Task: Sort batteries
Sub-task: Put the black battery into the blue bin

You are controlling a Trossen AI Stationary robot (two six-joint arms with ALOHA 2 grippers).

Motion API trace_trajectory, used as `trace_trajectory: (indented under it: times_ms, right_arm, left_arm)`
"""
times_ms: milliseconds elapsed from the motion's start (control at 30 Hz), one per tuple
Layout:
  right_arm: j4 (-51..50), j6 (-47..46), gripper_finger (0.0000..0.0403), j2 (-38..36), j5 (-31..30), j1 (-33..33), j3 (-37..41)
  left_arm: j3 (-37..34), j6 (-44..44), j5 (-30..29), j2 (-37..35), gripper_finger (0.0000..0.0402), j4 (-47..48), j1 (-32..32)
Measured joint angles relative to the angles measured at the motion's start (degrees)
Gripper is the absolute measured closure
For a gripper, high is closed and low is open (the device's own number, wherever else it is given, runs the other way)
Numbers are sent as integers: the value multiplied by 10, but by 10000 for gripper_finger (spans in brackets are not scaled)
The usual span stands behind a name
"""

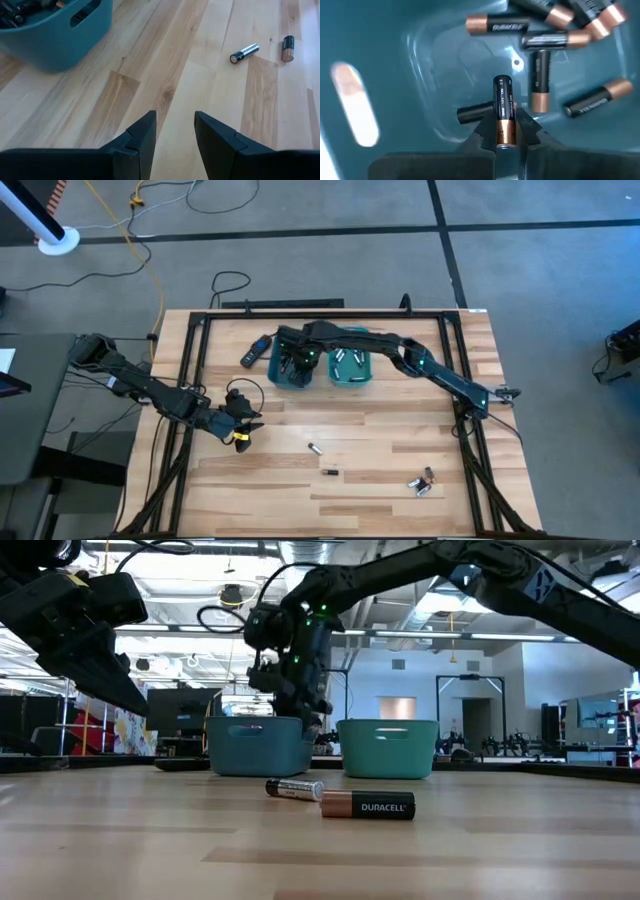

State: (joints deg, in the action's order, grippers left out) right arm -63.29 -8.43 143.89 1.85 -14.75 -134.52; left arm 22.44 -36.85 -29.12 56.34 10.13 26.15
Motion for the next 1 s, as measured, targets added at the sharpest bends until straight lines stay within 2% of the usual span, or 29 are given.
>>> trace_trajectory:
  times_ms: [167, 300, 667, 800, 1000]
  right_arm:
    - [1, 42, 372, 10, -1, 5, 0]
    - [25, 44, 357, 8, -5, 6, 4]
    - [25, 44, 346, 7, -7, 8, 5]
    - [24, 39, 323, 7, -7, 9, 5]
    - [23, 24, 266, 6, -7, 8, 5]
  left_arm:
    - [0, 12, 0, 0, 274, 2, 0]
    - [0, 8, -1, 0, 274, 10, 0]
    - [0, 7, -2, 0, 274, 11, 0]
    - [0, 6, -2, 0, 274, 11, 0]
    - [0, 6, -2, 0, 274, 11, 0]
